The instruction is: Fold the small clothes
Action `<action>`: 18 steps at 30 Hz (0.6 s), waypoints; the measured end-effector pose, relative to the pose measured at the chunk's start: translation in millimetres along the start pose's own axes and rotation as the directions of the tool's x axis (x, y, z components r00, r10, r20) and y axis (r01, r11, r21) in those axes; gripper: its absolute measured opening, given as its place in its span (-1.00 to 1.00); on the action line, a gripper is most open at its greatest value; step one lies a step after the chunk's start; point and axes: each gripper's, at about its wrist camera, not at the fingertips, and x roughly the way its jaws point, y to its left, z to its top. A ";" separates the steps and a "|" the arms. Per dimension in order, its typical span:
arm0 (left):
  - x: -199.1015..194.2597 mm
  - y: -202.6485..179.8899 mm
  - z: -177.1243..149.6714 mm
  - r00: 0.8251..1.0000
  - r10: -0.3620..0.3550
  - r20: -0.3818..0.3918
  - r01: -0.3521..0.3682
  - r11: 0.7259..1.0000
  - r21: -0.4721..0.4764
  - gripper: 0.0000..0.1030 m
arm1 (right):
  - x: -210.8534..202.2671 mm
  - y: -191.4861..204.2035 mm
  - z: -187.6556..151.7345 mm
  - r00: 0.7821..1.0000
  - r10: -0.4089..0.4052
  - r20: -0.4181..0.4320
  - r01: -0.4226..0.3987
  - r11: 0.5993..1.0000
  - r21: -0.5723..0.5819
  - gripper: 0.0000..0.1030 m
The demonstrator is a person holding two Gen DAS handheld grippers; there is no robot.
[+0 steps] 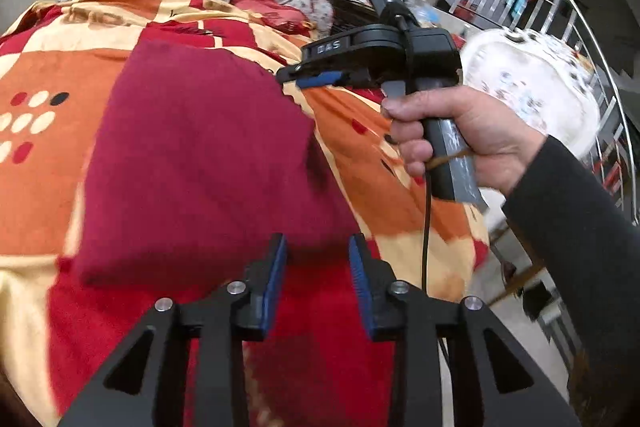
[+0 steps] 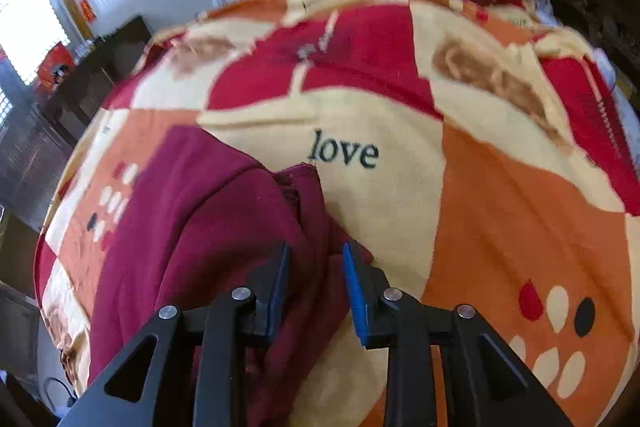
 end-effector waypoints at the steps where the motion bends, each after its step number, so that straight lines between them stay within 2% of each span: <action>1: -13.2 3.6 -5.5 1.000 -0.003 0.002 0.003 1.000 0.004 -0.39 | -8.3 2.7 -2.8 1.000 -0.004 0.024 0.005 1.000 -0.014 -0.43; 4: -48.8 25.5 -10.7 0.997 0.065 0.048 -0.064 0.998 -0.009 -0.39 | -43.1 20.3 -14.2 0.991 -0.027 0.131 0.041 0.993 -0.109 -0.39; 6: -66.0 50.5 -2.3 0.988 0.127 0.091 -0.123 0.991 -0.044 -0.39 | -66.3 43.9 -25.2 0.982 0.037 0.185 0.008 0.971 -0.239 -0.39; 9: -63.0 76.9 13.3 0.984 0.162 0.079 -0.153 0.982 -0.107 -0.39 | -92.8 87.1 -45.6 0.961 0.174 0.217 -0.062 0.895 -0.441 -0.39; 12: -38.3 87.2 18.2 0.993 0.116 0.025 -0.112 0.984 -0.135 -0.39 | -90.4 121.8 -58.1 0.950 0.265 0.164 -0.127 0.811 -0.572 -0.39; 14: -21.1 85.3 10.5 0.995 0.099 -0.035 -0.102 0.987 -0.127 -0.39 | -69.0 134.8 -68.5 0.965 0.242 0.099 -0.127 0.766 -0.630 -0.39; 15: -13.2 85.5 4.5 0.992 0.116 -0.053 -0.122 0.985 -0.124 -0.39 | -52.3 135.1 -73.8 0.977 0.202 0.061 -0.114 0.749 -0.652 -0.39; 17: -12.4 82.1 -3.1 0.993 0.108 -0.038 -0.111 0.988 -0.108 -0.39 | -20.9 119.1 -82.5 0.994 0.106 0.016 -0.071 0.765 -0.640 -0.41; 18: -12.8 78.7 -4.7 0.992 0.118 -0.034 -0.120 0.989 -0.085 -0.39 | -11.5 105.0 -88.4 0.994 0.111 0.012 -0.080 0.782 -0.619 -0.41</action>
